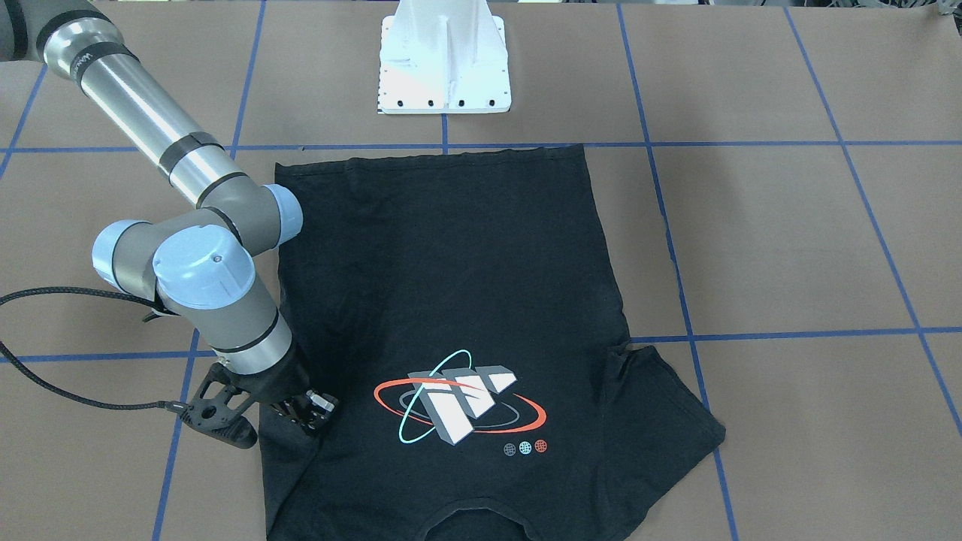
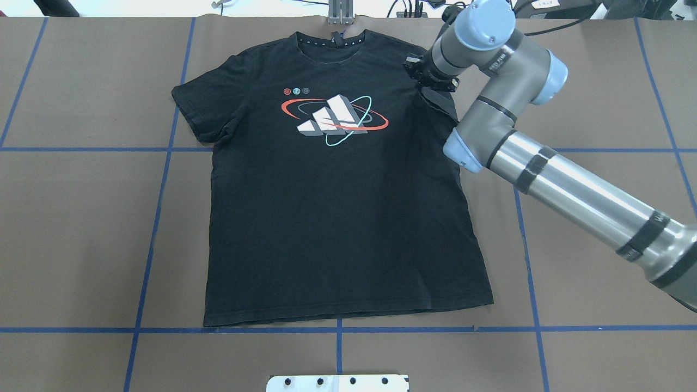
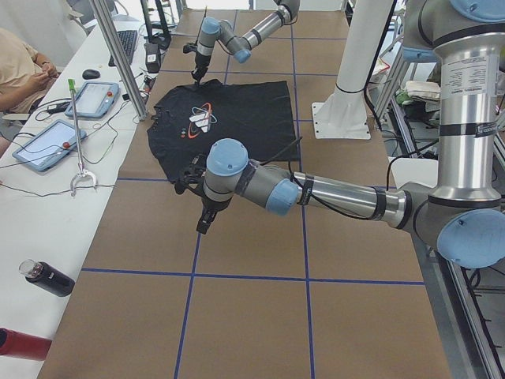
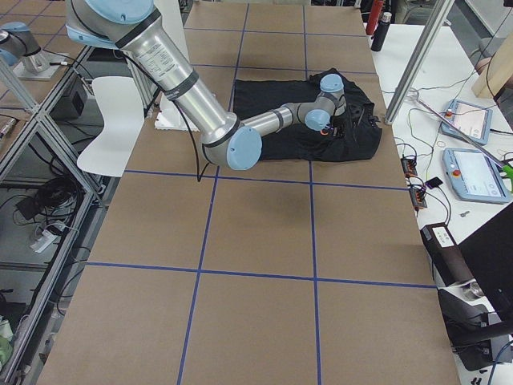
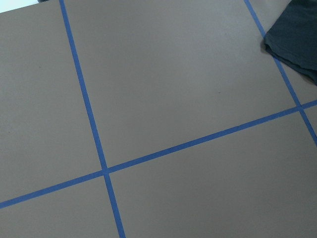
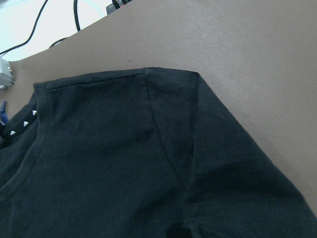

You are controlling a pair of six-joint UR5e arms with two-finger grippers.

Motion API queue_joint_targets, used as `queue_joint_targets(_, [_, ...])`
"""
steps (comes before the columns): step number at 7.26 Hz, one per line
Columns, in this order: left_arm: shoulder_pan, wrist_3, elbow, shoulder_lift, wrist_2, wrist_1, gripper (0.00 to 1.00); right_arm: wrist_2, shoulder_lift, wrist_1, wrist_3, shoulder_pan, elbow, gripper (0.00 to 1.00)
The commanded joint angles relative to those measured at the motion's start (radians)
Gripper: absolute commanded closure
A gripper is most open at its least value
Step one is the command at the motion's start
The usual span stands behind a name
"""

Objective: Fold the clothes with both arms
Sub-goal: 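Move the right gripper over the shirt's shoulder nearest it, then press the right gripper on the shoulder while the left arm reaches toward the shirt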

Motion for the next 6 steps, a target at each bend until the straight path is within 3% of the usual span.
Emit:
queue_joint_targets(1, [0.002,0.000,-0.002,0.000,0.000,0.000,0.00,-0.012,0.066,0.000,0.008,-0.001,-0.068,1.00])
queue_joint_targets(4, [0.008,-0.005,-0.012,-0.010,-0.014,-0.020,0.00,-0.067,0.132,0.001,0.008,-0.022,-0.158,1.00])
queue_joint_targets(5, [0.029,-0.005,-0.009,-0.011,-0.015,-0.075,0.00,-0.070,0.134,0.001,0.017,-0.022,-0.151,0.01])
queue_joint_targets(6, [0.113,-0.030,-0.018,-0.012,-0.018,-0.174,0.00,-0.067,0.111,0.000,0.043,-0.022,-0.111,0.00])
